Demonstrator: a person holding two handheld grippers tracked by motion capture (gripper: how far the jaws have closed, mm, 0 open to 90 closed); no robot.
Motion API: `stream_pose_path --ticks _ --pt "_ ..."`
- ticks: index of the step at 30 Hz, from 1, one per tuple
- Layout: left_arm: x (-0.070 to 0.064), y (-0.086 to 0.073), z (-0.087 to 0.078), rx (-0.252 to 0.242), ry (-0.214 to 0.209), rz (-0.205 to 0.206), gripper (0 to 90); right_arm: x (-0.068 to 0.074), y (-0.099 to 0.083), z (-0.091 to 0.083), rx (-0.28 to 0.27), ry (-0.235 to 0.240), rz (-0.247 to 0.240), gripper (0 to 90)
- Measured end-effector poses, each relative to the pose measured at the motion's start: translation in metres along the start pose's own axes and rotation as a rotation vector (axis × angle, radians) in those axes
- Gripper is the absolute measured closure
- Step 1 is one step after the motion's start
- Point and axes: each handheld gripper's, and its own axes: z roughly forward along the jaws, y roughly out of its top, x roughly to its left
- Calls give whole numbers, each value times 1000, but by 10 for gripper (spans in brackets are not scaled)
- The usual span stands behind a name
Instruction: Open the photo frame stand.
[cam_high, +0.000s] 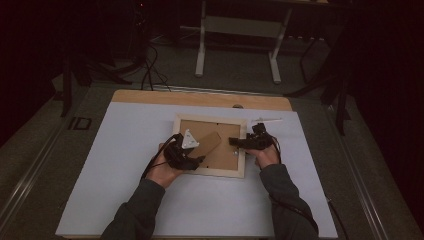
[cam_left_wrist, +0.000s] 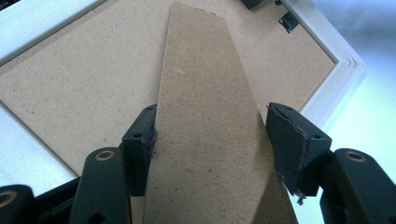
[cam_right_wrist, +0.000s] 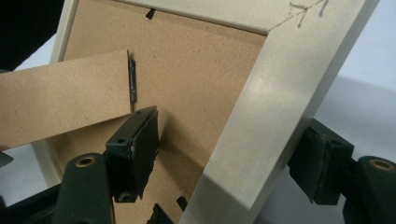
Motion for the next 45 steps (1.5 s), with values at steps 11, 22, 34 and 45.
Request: stream_pose_path --ticks 11,22,34,45 --pt "-2 -2 -3 -34 7 36 409 -11 2 -6 -13 109 71 400" --pt "1 2 -8 -39 33 64 412 -10 4 -17 -84 136 70 492" --pt "11 -1 -13 -71 1 11 416 -2 12 -29 -165 154 22 554" --pt "14 1 -9 -59 -6 -19 424 6 17 -37 -201 129 -44 560"
